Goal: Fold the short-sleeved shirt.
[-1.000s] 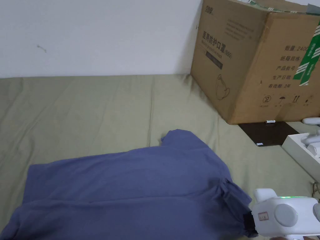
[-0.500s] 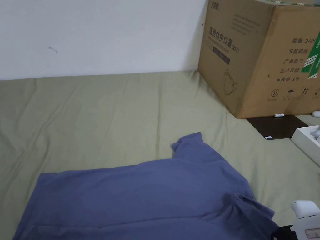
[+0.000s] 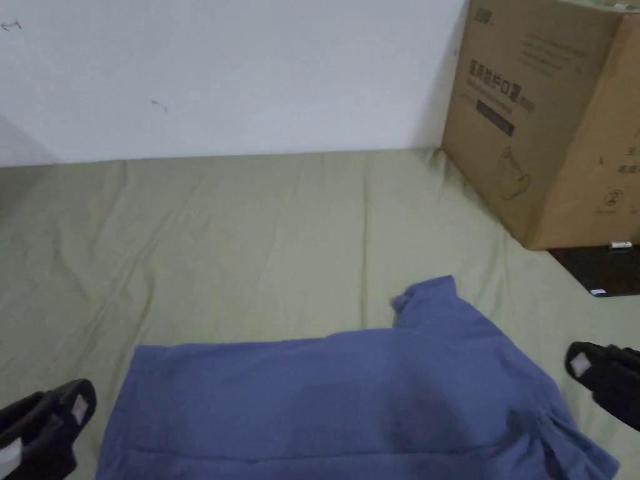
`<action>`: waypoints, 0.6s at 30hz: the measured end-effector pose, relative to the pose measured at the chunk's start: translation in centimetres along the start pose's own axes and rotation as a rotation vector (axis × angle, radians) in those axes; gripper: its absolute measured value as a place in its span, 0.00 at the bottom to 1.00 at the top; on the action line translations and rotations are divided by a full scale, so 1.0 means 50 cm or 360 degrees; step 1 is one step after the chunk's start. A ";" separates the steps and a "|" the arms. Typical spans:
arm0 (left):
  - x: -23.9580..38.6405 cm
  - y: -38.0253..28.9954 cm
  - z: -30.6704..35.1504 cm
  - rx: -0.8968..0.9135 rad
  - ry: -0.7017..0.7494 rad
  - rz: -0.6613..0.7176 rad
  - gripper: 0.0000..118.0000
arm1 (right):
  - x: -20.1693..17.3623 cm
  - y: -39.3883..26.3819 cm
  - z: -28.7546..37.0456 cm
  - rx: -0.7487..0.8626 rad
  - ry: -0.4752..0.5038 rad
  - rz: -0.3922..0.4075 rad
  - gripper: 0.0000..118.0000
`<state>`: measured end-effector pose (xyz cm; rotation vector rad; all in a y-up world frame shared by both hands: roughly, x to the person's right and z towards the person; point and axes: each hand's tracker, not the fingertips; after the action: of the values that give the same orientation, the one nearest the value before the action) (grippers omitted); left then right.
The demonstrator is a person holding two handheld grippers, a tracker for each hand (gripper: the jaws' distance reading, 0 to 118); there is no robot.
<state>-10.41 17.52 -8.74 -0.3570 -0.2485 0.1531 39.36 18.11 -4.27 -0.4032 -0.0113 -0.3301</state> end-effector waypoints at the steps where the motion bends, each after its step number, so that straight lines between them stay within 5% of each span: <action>1: 0.011 0.012 -0.004 0.0050 -0.0003 -0.0006 0.00 | -0.023 0.001 0.003 0.0059 -0.0030 0.0010 0.00; 5: -0.024 0.072 -0.109 -0.0118 0.0000 0.0060 0.00 | -0.058 0.024 -0.035 0.0026 0.0210 -0.0143 0.00; 9: -0.146 0.083 -0.357 -0.0714 -0.0075 -0.0013 0.00 | -0.066 0.031 -0.071 -0.0064 0.0167 -0.0032 0.00; 12: -0.200 0.042 -0.500 -0.0894 0.0020 -0.0151 0.03 | -0.054 0.016 -0.103 -0.0154 0.0120 0.0022 0.00; 13: -0.218 0.029 -0.530 -0.0906 0.0022 -0.0165 0.18 | -0.047 0.009 -0.117 -0.0194 0.0105 0.0022 0.00; 14: -0.233 0.009 -0.563 -0.0905 0.0017 -0.0129 0.62 | -0.039 0.002 -0.131 -0.0229 0.0095 0.0015 0.00; 15: -0.252 -0.004 -0.587 -0.0945 0.0050 -0.0068 0.94 | -0.034 -0.008 -0.143 -0.0258 0.0078 0.0007 0.00; 16: -0.266 -0.020 -0.612 -0.1003 0.0081 -0.0023 1.00 | -0.027 -0.016 -0.156 -0.0294 0.0058 -0.0012 0.00; 18: -0.266 -0.043 -0.637 -0.0996 0.0071 0.0005 0.93 | -0.013 -0.030 -0.179 -0.0370 0.0033 -0.0071 0.00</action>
<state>-14.44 2.62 -39.68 -0.9813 -0.2481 0.0666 37.80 13.56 -11.99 -0.6304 0.0389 -0.3809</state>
